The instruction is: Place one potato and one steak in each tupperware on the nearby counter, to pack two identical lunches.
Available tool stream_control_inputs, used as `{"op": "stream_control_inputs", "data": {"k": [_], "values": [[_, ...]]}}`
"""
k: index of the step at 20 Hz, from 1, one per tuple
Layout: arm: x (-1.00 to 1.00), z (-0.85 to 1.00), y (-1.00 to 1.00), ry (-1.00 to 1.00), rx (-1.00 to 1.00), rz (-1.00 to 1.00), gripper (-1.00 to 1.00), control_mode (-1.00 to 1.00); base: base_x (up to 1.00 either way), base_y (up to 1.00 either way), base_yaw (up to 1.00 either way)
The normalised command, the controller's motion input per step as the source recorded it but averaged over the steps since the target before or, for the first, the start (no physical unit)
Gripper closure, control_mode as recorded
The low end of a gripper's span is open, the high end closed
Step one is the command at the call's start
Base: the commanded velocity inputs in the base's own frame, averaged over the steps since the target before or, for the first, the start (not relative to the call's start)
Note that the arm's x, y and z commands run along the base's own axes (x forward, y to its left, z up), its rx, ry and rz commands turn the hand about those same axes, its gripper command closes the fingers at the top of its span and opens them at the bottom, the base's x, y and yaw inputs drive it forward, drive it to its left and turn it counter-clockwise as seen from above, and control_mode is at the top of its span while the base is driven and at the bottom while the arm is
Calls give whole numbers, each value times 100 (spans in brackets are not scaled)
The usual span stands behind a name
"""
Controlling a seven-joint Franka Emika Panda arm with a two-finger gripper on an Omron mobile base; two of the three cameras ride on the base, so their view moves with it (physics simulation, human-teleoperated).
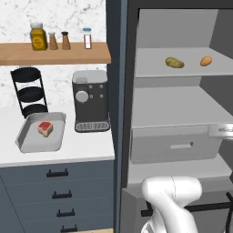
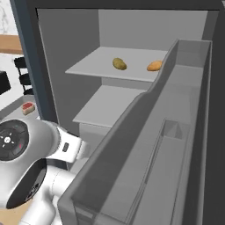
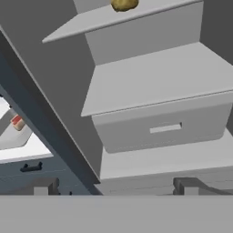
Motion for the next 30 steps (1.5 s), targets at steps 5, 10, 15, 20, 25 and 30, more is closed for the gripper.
{"op": "stream_control_inputs", "data": {"k": [5, 10, 15, 20, 25, 30], "values": [[0, 66, 0, -4, -3, 14, -100, -100, 0, 0, 0], [1, 72, 0, -9, -22, 33, -100, -100, 0, 0, 0], [0, 68, 8, -3, -22, 25, -100, -100, 0, 0, 0], [43, 11, 14, 3, -25, -2, -100, -100, 0, 0, 0], [60, -6, 0, 0, -5, -12, -100, -100, 0, 0, 0], [63, -4, -9, 0, 0, -1, -100, -100, 0, 0, 0]]}}
